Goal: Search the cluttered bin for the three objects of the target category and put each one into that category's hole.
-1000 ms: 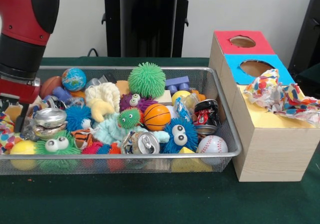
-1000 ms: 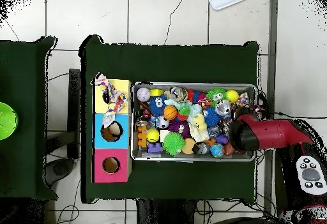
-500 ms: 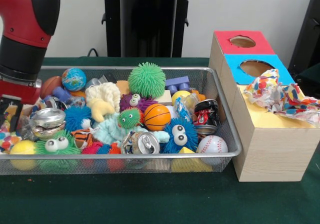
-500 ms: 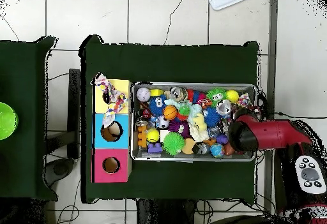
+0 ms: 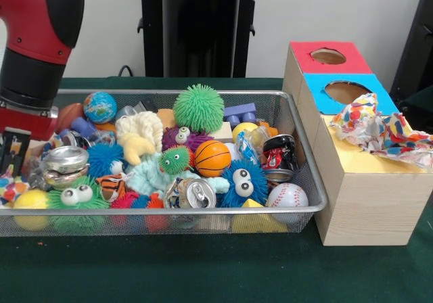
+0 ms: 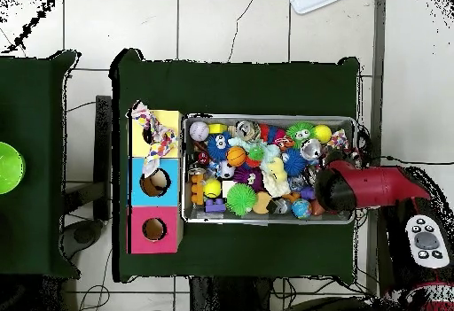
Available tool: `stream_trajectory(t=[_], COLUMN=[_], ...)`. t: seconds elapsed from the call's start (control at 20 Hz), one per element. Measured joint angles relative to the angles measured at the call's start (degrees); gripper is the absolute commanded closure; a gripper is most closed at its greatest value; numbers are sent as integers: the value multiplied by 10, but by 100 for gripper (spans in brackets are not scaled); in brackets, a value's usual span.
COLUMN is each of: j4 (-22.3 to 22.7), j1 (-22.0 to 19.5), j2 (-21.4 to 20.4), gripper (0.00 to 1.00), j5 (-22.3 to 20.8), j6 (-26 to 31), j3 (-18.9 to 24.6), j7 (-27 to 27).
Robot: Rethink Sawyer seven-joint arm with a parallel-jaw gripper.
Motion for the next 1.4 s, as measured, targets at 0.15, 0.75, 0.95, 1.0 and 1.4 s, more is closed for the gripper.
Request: stream_trajectory(t=[0.15, 0.75, 0.95, 1.0, 1.4], j4=[1, 93, 119, 124, 166], j1=[8, 13, 20, 22, 42], j2=[-4, -124, -162, -171, -227], gripper=[100, 100, 100, 100, 100], j5=[0, 67, 86, 91, 138], j6=[0, 88, 122, 129, 159], j3=[-6, -6, -6, -6, -6], j7=[0, 0, 0, 0, 0])
